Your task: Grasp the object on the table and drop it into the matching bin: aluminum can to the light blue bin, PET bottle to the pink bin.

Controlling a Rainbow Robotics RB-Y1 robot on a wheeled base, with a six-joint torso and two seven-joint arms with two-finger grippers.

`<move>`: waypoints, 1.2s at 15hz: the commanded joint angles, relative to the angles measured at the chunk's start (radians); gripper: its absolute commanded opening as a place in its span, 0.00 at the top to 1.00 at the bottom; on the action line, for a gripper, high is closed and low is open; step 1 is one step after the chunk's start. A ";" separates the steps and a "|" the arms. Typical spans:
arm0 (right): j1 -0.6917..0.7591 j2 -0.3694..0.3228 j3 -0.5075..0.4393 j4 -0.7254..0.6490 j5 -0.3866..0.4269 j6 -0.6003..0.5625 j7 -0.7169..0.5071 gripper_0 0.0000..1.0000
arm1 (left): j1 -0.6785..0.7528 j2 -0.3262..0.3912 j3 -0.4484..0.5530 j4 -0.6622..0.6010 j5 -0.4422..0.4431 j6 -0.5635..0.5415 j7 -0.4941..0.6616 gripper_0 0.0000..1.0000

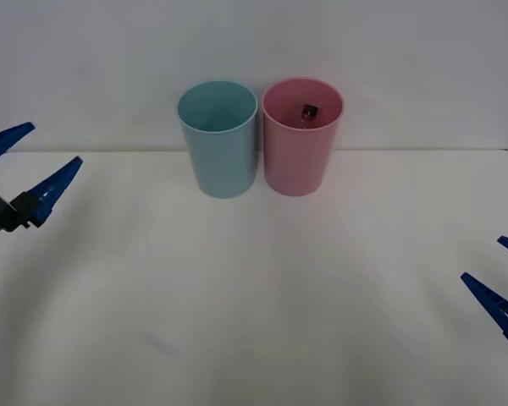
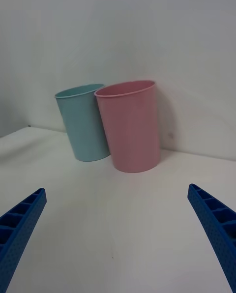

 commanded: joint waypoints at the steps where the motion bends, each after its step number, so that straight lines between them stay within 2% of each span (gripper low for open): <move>1: 0.000 0.000 0.000 0.000 0.000 0.000 0.000 0.00 | 0.072 0.003 0.063 0.001 0.001 -0.059 -0.055 0.00; 6: 0.000 0.000 0.000 0.000 0.000 0.000 0.000 0.00 | 0.224 0.080 0.094 0.001 0.077 -0.079 -0.154 0.00; 9: 0.000 0.000 0.000 0.000 0.000 0.000 0.000 0.00 | 0.294 0.100 0.151 0.001 0.077 -0.142 -0.173 0.00; 12: 0.000 0.000 0.000 0.000 0.000 0.000 0.000 0.00 | 0.362 0.103 0.168 0.001 0.082 -0.175 -0.187 0.00; 18: 0.000 0.000 0.000 0.000 0.000 0.000 0.000 0.00 | 0.411 0.103 0.155 0.001 0.084 -0.177 -0.168 0.00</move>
